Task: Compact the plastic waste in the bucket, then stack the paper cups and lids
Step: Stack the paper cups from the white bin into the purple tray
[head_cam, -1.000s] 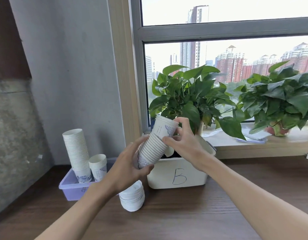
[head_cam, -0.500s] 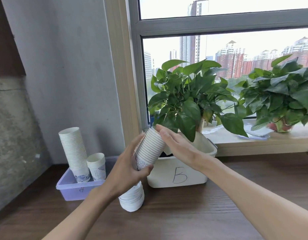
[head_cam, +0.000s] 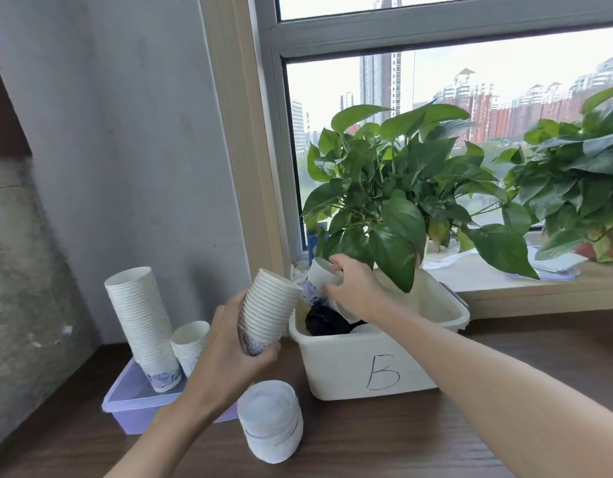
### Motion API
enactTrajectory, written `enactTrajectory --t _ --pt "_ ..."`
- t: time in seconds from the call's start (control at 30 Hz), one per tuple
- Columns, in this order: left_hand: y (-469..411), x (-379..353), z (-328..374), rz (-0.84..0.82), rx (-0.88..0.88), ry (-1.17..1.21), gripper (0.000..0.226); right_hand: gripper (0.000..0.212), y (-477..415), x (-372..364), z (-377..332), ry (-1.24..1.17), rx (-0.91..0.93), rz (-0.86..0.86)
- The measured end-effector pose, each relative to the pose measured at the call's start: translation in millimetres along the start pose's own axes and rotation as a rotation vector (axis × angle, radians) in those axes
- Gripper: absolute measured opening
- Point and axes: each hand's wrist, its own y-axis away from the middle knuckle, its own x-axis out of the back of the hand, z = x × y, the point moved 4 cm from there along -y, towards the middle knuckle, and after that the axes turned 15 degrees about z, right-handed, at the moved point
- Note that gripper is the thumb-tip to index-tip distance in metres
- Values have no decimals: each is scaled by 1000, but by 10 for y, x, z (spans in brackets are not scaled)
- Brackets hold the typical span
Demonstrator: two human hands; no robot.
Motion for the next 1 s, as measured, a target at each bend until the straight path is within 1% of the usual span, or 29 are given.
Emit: enactTrajectory --t 0.03,0.07,0.13,0.2,0.23,0.33,0.5,0.67,0.83,0.87,0.93,1.0 --pt "-21 13 -46 0 -12 -14 80 48 -49 -57 11 7 -18 7" --pt "-41 24 -91 -4 -19 -25 80 40 -92 -118 24 7 -35 13" --pt "-70 41 -159 -21 -27 -43 81 12 -137 -197 55 14 -56 49" --pt "-94 55 -185 -30 -47 -70 81 26 -163 -239 71 4 -63 109" --pt "-105 59 -188 -31 -56 -83 81 27 -163 -234 71 -20 -67 137" --pt "-131 61 -187 -45 -52 -99 81 12 -151 -128 -11 -151 -33 218" --pt "-174 21 -193 -64 -36 -105 79 8 -31 265 -321 -439 88 287" --pt "-173 21 -69 -47 -25 -77 82 11 150 465 -525 -547 158 229" --pt "-113 62 104 -15 -60 -14 81 9 325 471 -611 -543 212 84" --pt "-99 72 135 -13 -71 -6 81 11 350 466 -619 -531 223 70" --pt "-75 93 186 -5 -90 2 81 22 388 471 -632 -500 223 56" --pt "-61 111 235 1 -109 11 81 31 411 448 -650 -474 186 27"
